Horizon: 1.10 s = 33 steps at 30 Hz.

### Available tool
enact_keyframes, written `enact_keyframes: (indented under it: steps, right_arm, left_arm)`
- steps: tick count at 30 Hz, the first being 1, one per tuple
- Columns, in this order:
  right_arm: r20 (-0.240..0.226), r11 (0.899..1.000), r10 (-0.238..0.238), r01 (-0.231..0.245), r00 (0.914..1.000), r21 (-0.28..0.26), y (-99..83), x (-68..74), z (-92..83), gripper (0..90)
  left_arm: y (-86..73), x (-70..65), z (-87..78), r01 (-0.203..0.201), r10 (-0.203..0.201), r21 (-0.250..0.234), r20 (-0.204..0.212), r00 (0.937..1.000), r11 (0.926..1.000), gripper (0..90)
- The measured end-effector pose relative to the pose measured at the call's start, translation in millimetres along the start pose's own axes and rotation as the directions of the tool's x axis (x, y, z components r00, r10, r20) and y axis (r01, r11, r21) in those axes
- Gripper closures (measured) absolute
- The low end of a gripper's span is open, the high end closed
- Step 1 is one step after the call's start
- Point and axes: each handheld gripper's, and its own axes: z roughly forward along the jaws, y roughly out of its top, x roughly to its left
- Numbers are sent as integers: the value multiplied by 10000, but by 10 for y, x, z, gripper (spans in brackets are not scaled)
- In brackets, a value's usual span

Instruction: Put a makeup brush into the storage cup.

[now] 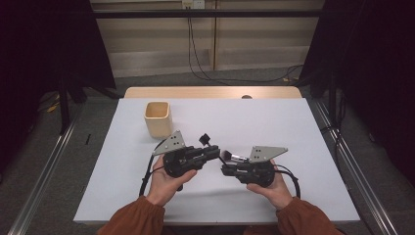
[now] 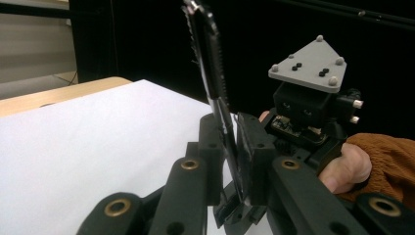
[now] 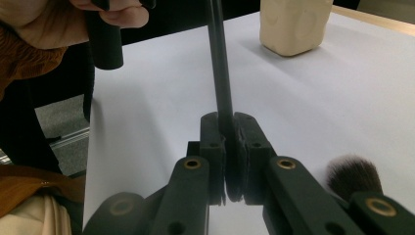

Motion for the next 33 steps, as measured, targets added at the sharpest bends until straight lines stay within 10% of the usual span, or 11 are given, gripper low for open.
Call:
enact_keyframes:
  steps: [23,33]
  right_arm:
    - [313,9988,474,-471,9984,-102,9,-44,-42,454]
    - [1014,9945,898,-836,9908,-633,36,-64,-108,89]
  left_arm:
    - [-2,-13,8,93,-89,398,-88,9999,9992,857]
    - [13,26,-48,152,-141,327,-331,9994,9994,857]
